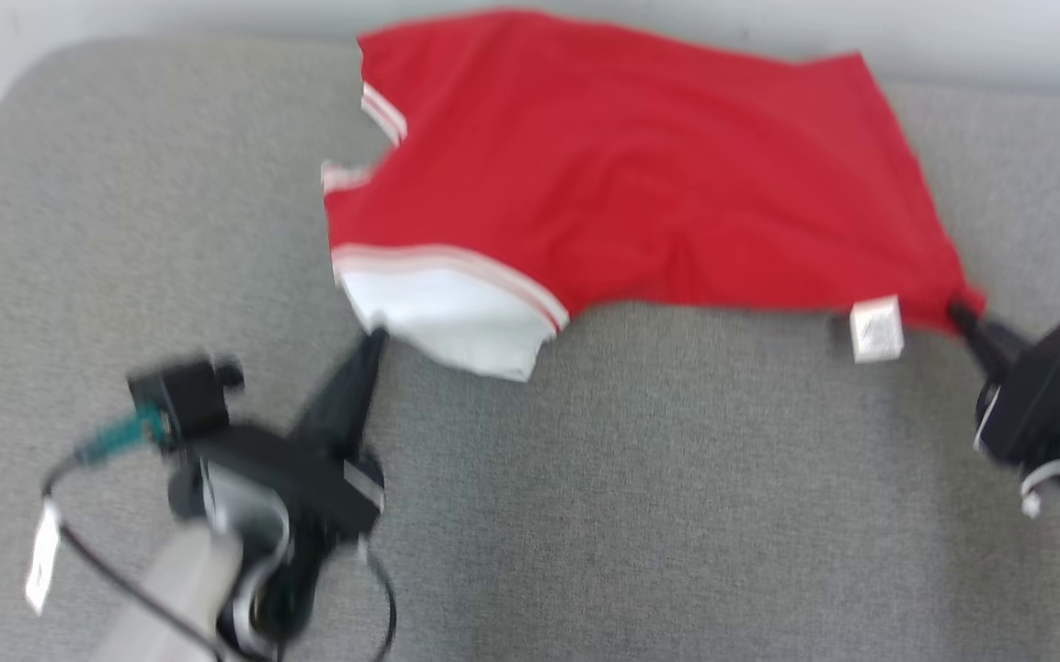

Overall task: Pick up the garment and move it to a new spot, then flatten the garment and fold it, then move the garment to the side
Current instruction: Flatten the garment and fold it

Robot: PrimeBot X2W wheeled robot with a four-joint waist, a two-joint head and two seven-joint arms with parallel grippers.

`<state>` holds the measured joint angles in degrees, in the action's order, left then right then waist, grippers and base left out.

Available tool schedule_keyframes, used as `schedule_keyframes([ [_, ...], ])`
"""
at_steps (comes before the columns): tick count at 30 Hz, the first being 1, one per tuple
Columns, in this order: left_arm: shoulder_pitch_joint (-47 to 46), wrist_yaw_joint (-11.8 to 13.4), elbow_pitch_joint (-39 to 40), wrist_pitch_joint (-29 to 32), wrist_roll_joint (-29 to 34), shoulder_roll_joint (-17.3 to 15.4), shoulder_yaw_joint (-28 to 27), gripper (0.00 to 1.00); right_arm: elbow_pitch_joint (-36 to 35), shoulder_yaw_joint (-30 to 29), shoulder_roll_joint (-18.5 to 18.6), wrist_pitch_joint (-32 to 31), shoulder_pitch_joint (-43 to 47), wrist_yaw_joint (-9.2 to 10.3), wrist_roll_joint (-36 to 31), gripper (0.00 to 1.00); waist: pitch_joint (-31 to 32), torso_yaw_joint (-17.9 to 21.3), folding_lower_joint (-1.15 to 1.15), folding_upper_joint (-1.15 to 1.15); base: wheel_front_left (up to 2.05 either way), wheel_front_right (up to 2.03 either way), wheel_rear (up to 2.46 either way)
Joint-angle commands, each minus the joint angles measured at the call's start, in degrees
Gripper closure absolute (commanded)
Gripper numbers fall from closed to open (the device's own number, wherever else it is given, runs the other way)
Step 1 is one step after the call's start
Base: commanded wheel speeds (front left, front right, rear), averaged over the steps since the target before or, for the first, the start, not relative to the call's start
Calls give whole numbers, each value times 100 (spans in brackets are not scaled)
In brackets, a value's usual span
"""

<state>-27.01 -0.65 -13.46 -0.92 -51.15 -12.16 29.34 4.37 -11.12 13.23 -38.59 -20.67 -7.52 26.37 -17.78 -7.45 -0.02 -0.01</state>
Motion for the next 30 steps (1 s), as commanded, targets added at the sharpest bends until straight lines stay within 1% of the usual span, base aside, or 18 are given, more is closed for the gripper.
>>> schedule_keyframes([
  [1, 320, 83, 181, 102, -89, -97, 16, 100, -150, -40, -6, -144, 251, 7, 2, 100, 412, -64, 2, 1, 0, 0, 0],
  [8, 1558, 476, 1128, 636, -538, -325, 146, 100, -784, -415, -163, -862, 1221, 6, 14, 100, 730, -173, 2, 1, 0, 0, 0],
  [13, 2222, 721, 1822, 969, -867, -499, 163, 100, -1307, -670, -312, -1275, 1684, 6, 2, 100, 815, -257, 2, 1, 0, 0, 0],
  [19, 2632, 932, 2389, 1334, -1044, -768, 204, 100, -1968, -758, -482, -1968, 2288, 6, 129, 100, 871, -378, 2, 1, 0, 0, 0],
  [25, 2973, 1144, 2792, 1701, -1168, -1104, 247, 100, -2652, -882, -657, -2671, 2964, 6, 373, 100, 963, -407, 2, 1, 0, 0, 0],
  [28, 3174, 1268, 2992, 1796, -1223, -1285, 199, 100, -2905, -934, -676, -2941, 3278, 6, 453, 100, 1005, -397, 2, 1, 0, 0, 0],
  [30, 3305, 1335, 3137, 1839, -1303, -1411, 104, 100, -3006, -981, -574, -3012, 3452, 6, 389, 100, 1007, -378, 2, 1, 0, 0, 0],
])
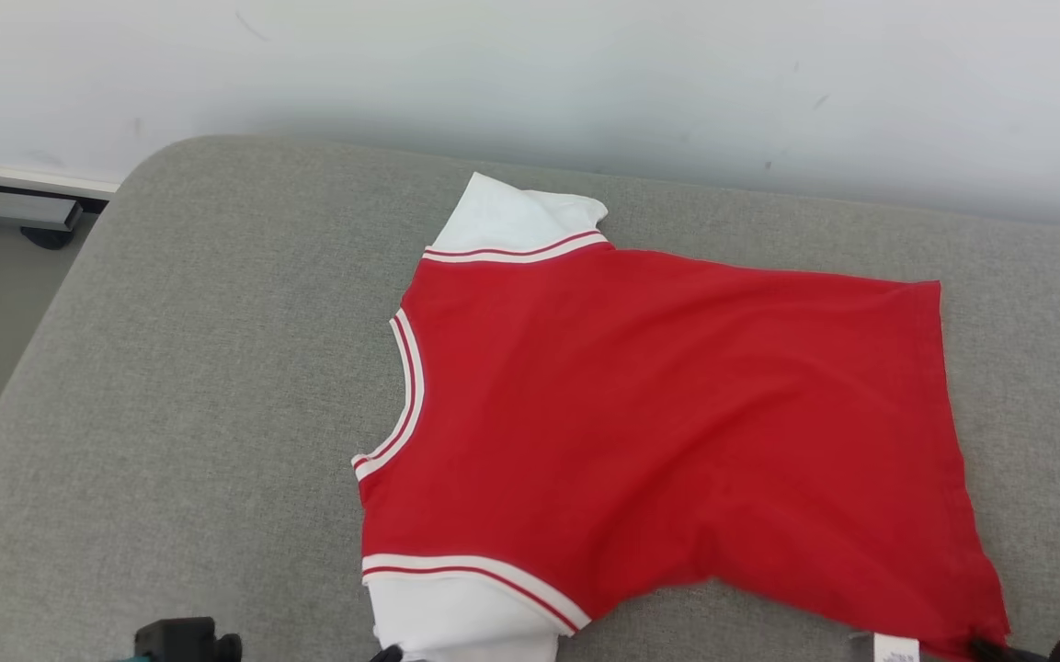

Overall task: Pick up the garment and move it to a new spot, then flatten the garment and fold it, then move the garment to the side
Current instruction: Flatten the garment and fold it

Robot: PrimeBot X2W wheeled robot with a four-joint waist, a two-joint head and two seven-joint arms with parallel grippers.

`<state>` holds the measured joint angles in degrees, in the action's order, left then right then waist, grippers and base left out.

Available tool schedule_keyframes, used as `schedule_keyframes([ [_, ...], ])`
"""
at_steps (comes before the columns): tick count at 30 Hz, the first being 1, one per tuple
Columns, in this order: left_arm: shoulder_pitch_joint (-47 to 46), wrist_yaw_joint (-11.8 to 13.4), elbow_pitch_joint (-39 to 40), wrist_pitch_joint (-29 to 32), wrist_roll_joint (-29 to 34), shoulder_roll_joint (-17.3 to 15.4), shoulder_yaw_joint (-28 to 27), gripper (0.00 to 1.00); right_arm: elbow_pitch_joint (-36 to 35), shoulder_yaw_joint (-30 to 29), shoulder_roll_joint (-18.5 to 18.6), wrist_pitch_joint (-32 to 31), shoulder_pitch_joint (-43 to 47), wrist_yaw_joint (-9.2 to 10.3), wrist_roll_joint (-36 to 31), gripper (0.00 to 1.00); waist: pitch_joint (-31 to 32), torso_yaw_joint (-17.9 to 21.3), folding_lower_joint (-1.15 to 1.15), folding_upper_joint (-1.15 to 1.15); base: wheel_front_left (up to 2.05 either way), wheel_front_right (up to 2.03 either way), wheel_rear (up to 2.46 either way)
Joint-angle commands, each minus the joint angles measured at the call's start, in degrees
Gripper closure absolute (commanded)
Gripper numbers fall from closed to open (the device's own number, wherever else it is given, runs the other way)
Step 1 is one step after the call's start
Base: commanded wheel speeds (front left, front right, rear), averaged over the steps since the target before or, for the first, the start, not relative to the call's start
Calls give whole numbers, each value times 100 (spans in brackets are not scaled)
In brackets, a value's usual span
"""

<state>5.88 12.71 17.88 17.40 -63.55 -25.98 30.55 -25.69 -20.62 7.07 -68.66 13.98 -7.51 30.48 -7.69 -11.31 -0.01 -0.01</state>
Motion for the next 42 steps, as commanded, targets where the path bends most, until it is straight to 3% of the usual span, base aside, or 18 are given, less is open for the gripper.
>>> schedule_keyframes([
  [1, 85, 36, 75, 18, -94, -89, -71, 100, -28, -33, 82, -19, 63, 5, -59, 100, -13, 16, 1, 1, 0, 0, 0],
  [8, 442, 176, 439, 176, -279, -421, -266, 100, 110, -9, 255, -53, 454, 5, -214, 100, -66, 68, 1, 1, 0, 0, 0],
  [19, 1132, 437, 1278, 355, -699, -890, -660, 100, 17, -210, 77, -336, 866, 5, -7, 100, -100, 130, 1, 1, 0, 0, 0],
  [30, 447, 447, 1437, 482, -728, -499, -504, 100, -209, -55, 22, -199, 463, 5, 467, 100, -56, 138, 1, 1, 0, 0, 0],
  [42, -1061, 582, 123, 657, -579, 176, -320, 100, 218, -183, 77, -86, -331, 5, 381, 100, -56, 195, 1, 1, 0, 0, 0],
])
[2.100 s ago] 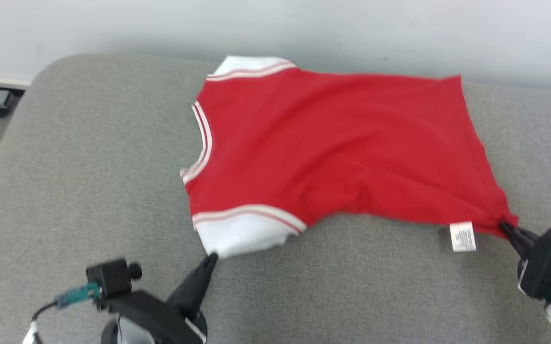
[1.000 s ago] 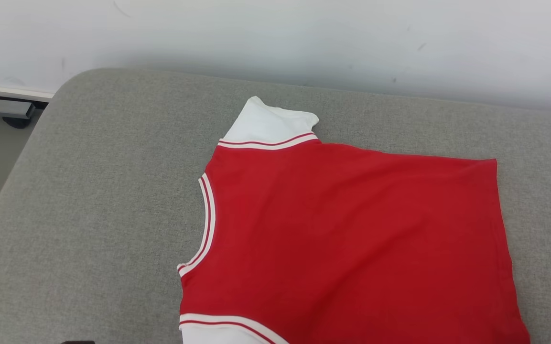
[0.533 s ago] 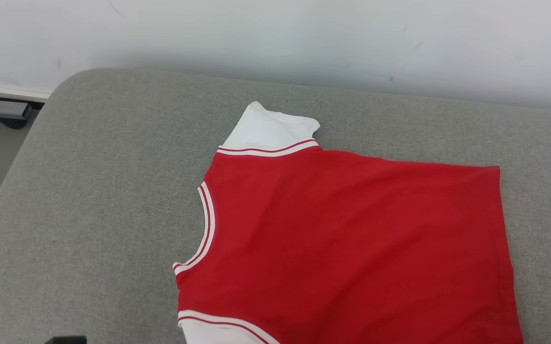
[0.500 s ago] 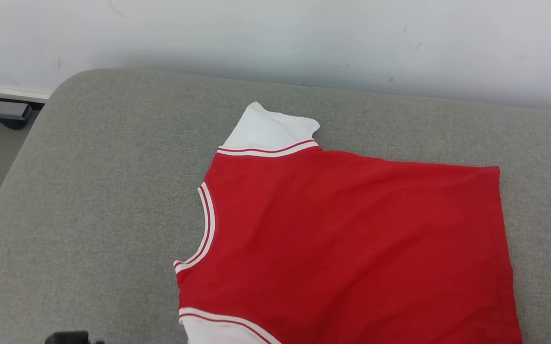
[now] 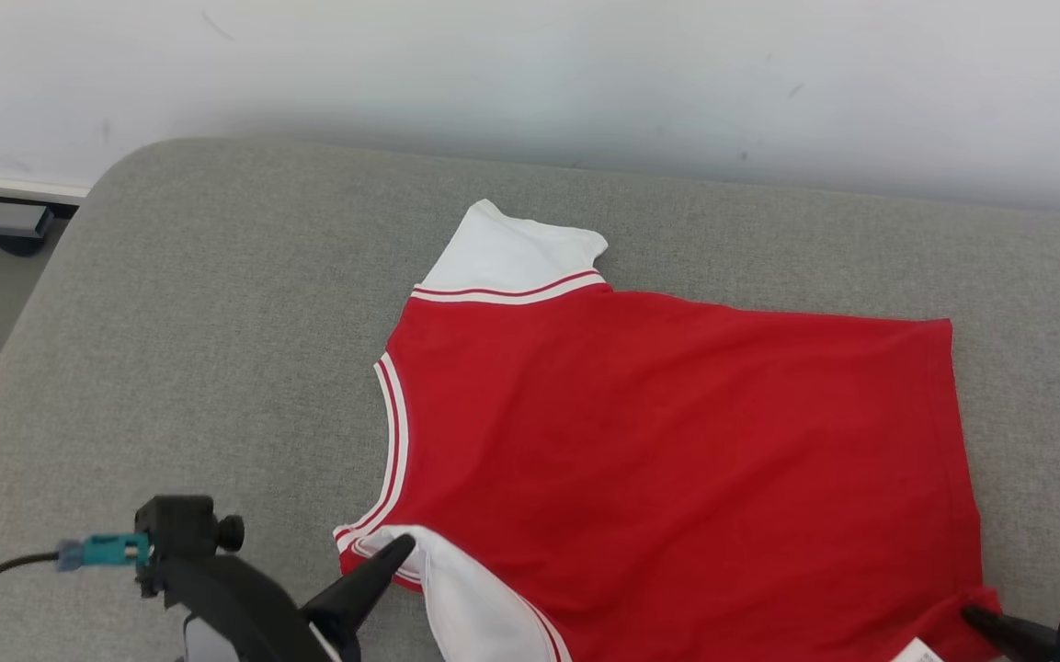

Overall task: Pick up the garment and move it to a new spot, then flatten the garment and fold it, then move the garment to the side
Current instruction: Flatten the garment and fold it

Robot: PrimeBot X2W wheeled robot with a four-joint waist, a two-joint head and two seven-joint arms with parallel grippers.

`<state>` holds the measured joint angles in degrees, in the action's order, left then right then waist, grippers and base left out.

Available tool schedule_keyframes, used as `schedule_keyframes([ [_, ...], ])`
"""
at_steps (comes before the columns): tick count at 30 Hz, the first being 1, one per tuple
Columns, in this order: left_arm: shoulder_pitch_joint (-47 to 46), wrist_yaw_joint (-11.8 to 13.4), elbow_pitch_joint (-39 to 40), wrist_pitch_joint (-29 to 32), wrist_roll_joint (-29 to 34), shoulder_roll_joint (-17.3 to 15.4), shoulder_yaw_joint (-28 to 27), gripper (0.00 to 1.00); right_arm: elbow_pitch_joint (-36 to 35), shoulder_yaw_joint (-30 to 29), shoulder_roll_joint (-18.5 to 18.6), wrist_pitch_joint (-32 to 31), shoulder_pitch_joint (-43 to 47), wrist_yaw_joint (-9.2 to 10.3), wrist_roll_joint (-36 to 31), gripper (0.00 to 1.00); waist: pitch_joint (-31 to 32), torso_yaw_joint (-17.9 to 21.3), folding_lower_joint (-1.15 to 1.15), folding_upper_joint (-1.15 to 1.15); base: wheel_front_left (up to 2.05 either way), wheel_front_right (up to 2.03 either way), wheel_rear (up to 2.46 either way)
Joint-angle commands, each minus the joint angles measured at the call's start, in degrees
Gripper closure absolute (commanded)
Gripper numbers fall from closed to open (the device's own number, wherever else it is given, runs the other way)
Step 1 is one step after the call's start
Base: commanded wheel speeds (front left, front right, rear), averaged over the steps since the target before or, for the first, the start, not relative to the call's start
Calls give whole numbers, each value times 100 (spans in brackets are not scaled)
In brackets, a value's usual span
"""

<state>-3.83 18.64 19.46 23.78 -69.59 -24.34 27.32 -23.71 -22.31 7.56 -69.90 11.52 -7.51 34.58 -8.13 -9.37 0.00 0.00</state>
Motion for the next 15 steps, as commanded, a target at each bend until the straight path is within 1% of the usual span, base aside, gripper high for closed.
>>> schedule_keyframes([
  [1, -212, -21, -169, 30, 42, 68, 27, 100, 93, -34, 31, 70, -160, 5, -50, 100, -27, -3, 0, 0, 0, 0, 0],
  [3, -439, -35, -454, 15, 65, 199, 51, 100, 241, -45, 46, 137, -284, 5, -90, 100, -47, -23, 0, 0, 0, 0, 0],
  [4, -669, -22, -757, -30, 141, 295, 58, 100, 372, -58, 59, 214, -407, 5, -133, 100, -72, -46, 0, 0, 0, 0, 0],
  [9, -1236, 21, -1450, -116, 310, 557, 113, 100, 687, -94, 51, 427, -705, 5, -278, 100, -158, -105, 0, 0, 0, 0, 0],
  [15, -1812, -84, -2217, -183, 483, 826, 250, 100, 1013, -18, 102, 645, -1007, 5, -479, 100, -281, -118, 0, 0, 0, 0, 0],
])
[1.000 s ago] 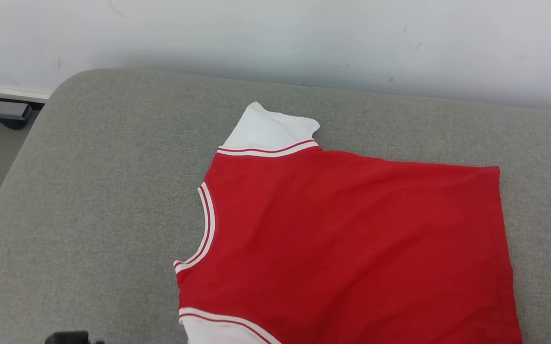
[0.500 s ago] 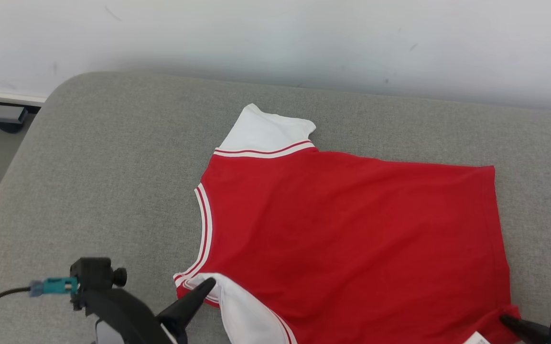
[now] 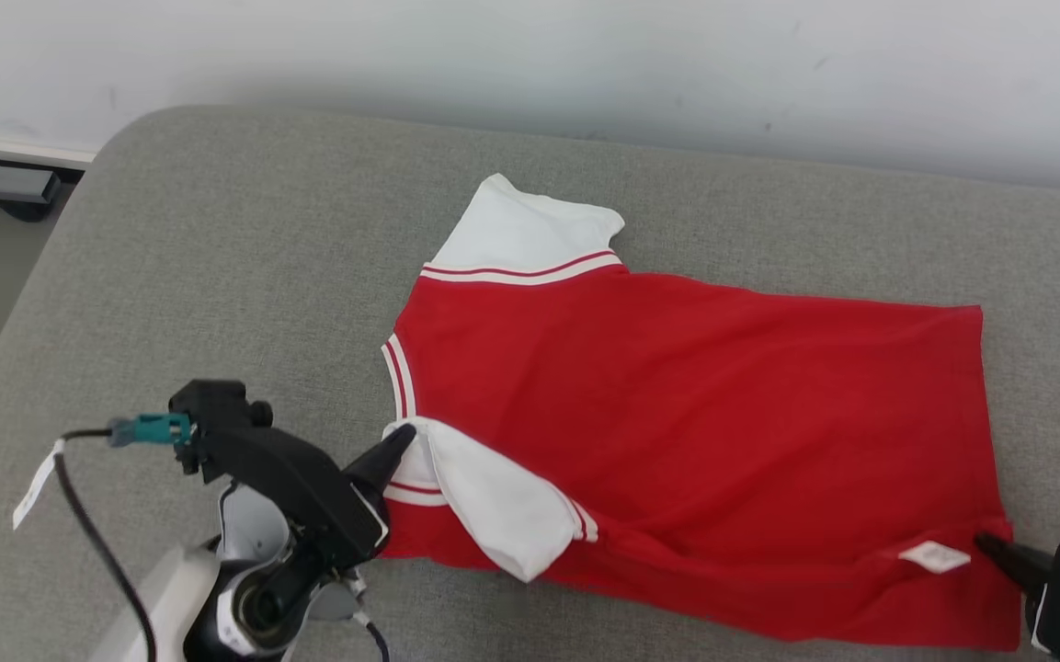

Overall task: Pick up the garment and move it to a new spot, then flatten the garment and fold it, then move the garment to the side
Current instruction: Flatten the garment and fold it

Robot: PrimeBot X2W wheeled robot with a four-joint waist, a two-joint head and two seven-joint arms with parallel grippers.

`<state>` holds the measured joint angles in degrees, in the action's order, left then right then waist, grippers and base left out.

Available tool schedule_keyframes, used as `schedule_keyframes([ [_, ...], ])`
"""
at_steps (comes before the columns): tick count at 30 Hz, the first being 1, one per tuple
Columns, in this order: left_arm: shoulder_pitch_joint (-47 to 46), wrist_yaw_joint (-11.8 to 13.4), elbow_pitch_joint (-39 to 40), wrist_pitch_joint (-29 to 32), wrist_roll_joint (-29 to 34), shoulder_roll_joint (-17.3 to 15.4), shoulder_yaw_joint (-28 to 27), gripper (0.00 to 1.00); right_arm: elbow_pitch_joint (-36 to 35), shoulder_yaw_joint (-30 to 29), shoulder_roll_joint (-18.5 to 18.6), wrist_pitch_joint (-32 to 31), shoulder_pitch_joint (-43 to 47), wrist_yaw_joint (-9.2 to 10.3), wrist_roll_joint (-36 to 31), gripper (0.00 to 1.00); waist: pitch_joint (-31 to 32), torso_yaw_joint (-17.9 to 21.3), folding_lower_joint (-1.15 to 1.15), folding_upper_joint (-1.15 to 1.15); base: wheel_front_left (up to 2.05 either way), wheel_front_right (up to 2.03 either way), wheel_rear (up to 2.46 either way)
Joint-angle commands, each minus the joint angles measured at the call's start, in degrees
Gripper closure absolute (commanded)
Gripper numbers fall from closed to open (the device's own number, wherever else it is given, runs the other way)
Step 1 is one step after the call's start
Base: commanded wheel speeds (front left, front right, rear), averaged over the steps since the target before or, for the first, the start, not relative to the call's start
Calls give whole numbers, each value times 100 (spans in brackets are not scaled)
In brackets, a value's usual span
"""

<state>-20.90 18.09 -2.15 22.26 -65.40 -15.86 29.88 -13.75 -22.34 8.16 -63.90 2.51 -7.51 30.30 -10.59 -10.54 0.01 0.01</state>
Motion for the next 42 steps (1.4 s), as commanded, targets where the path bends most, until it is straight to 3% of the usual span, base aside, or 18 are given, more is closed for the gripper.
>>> schedule_keyframes([
  [1, -183, -48, -160, -51, 95, 13, 15, 100, 62, 5, 54, 88, -134, 5, -98, 100, -58, -1, -1, -1, 0, 0, 0],
  [9, -700, -187, -836, -153, 215, 246, 91, 100, 422, 98, 125, 463, -540, 5, -368, 100, -260, 44, -1, -1, 0, 0, 0],
  [26, -992, -236, -1516, -286, 317, 320, 104, 100, 856, 484, 326, 1189, -825, 5, -505, 100, -312, 78, -1, -1, 0, 0, 0],
  [27, -1007, -224, -1540, -307, 358, 305, 116, 98, 881, 494, 332, 1226, -821, 5, -506, 95, -305, 80, -1, -1, 0, 0, 0],
  [28, -1017, -230, -1564, -312, 384, 295, 137, 58, 878, 541, 351, 1299, -828, 5, -487, 80, -298, 82, -1, -1, 0, 0, 0],
  [29, -1012, -236, -1591, -329, 393, 293, 147, 0, 879, 532, 345, 1400, -867, 5, -467, 33, -290, 89, -1, -1, 0, 0, 0],
  [30, -1017, -254, -1611, -332, 425, 283, 165, 0, 913, 421, 279, 1545, -937, 6, -484, 0, -283, 98, -1, -1, 0, 0, 0],
  [42, -1013, -496, -1574, -1041, 868, 145, 229, 0, 1033, 369, 295, 1761, -739, 4, -713, 0, -55, 102, -1, -1, 0, 0, 0],
])
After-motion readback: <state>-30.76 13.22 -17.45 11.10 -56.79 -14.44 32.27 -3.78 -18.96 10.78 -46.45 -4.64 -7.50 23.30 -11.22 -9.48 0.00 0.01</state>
